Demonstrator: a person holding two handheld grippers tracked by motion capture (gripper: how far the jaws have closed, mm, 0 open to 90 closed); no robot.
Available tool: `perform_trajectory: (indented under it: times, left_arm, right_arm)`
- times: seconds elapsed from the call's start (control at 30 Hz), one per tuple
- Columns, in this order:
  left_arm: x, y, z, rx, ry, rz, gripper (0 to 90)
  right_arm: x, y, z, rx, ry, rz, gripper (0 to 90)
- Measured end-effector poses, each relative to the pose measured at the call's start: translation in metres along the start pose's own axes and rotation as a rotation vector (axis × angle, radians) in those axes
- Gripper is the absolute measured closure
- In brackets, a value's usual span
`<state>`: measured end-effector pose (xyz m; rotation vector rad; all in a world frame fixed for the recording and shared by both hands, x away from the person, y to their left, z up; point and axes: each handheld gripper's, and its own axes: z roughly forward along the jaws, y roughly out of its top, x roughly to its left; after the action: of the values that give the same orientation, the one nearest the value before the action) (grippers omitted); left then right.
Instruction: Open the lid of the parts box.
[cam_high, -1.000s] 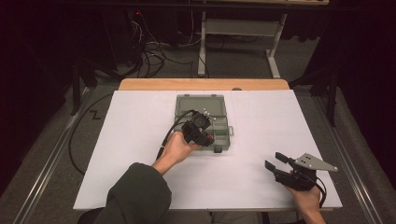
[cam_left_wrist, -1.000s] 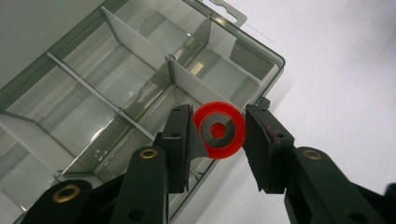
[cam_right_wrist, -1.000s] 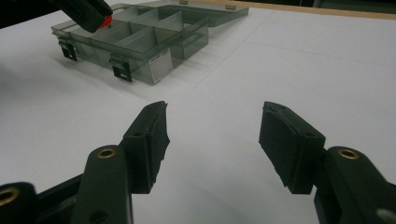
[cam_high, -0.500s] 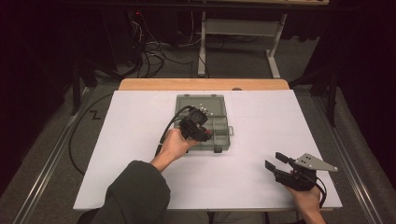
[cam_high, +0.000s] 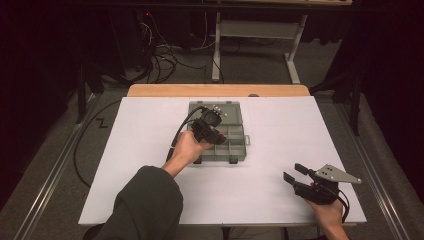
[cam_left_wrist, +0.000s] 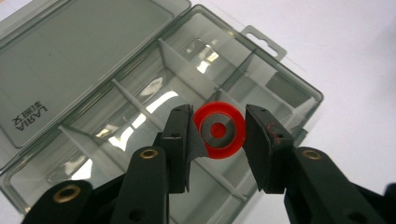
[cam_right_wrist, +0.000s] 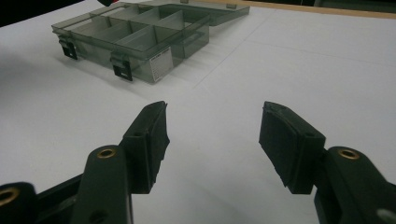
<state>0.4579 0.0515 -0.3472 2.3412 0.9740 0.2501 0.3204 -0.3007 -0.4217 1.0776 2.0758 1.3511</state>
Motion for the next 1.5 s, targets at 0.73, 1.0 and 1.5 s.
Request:
perform_trajectory:
  times: [0.73, 1.0, 1.5]
  left_arm:
    - [0.021, 0.003, 0.01, 0.021, 0.054, -0.055, 62.3]
    - [0.026, 0.005, 0.011, 0.035, 0.066, -0.062, 62.3]
    - [0.038, 0.01, 0.019, 0.066, 0.082, -0.099, 62.3]
  right_arm:
    - [0.001, 0.0, 0.001, 0.01, 0.008, -0.004, 43.4]
    - [0.001, 0.0, 0.001, 0.012, 0.007, -0.003, 43.3]
    - [0.001, 0.0, 0.002, 0.013, 0.013, -0.003, 43.2]
